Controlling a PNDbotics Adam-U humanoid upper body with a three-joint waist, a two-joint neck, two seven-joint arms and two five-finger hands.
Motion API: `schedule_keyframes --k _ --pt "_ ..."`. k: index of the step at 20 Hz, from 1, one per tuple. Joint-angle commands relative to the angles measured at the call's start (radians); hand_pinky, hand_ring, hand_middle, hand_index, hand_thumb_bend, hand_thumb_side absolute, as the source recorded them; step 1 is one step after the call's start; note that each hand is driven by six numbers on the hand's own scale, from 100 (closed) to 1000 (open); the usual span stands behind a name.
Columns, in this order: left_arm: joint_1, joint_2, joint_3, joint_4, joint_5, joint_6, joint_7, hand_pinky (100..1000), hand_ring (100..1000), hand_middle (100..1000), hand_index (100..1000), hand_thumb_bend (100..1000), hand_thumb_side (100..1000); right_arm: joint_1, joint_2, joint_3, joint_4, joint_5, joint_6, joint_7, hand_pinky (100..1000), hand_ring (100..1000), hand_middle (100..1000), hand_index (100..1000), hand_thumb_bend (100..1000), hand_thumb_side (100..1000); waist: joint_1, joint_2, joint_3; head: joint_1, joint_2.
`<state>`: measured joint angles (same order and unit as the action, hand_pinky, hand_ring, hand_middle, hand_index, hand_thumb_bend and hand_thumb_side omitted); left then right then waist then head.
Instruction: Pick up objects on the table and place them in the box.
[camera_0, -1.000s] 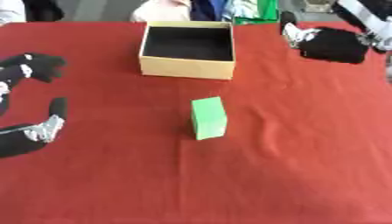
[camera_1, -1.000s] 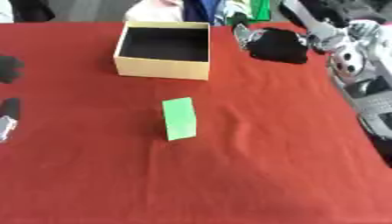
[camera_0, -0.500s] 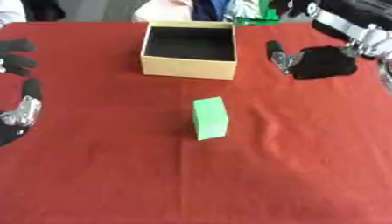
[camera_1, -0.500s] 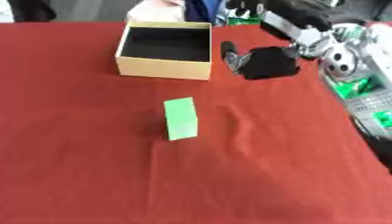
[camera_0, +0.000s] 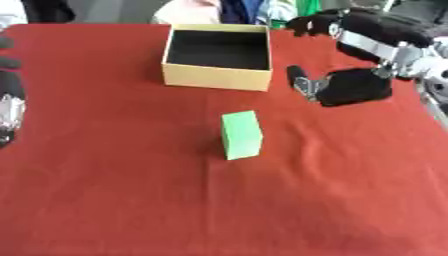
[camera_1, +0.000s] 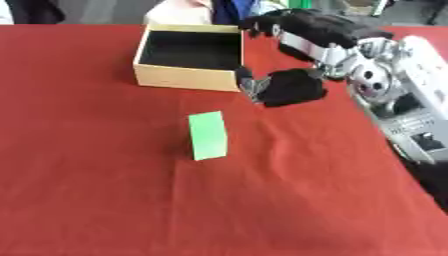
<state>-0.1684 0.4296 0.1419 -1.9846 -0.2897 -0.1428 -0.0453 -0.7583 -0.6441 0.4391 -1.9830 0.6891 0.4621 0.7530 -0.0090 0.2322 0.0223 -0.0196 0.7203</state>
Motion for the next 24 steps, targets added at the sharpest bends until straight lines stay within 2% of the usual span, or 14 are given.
schedule_keyframes --k 1,8,12,20,24 --pt "-0.015 0.002 0.026 -0.015 0.015 0.015 0.012 667 714 786 913 100 543 -0.024 0.006 0.015 -0.017 0.012 0.019 0.056 948 953 909 1000 100 557 -0.015 -0.015 0.000 0.000 0.003" --pt "-0.019 -0.010 0.049 -0.015 0.038 0.029 0.042 666 712 786 913 100 550 -0.025 0.069 0.037 -0.017 0.066 0.018 0.142 953 962 913 1000 100 575 -0.020 -0.018 -0.007 -0.016 0.031" --pt "-0.019 -0.015 0.053 -0.015 0.039 0.035 0.043 665 711 786 913 100 555 -0.021 0.088 0.059 -0.017 0.077 0.022 0.153 956 966 915 1000 100 588 -0.022 -0.018 -0.008 -0.010 0.044" --pt "-0.015 -0.023 0.055 -0.015 0.032 0.040 0.035 663 709 786 913 100 557 -0.011 0.111 0.110 -0.017 0.084 0.049 0.154 956 969 916 1000 100 618 -0.024 -0.013 -0.005 -0.015 0.038" --pt "-0.015 -0.027 0.054 -0.015 0.028 0.042 0.027 663 709 786 913 100 557 -0.007 0.119 0.131 -0.017 0.081 0.066 0.154 955 970 922 1000 100 594 -0.026 -0.009 0.000 -0.015 0.031"
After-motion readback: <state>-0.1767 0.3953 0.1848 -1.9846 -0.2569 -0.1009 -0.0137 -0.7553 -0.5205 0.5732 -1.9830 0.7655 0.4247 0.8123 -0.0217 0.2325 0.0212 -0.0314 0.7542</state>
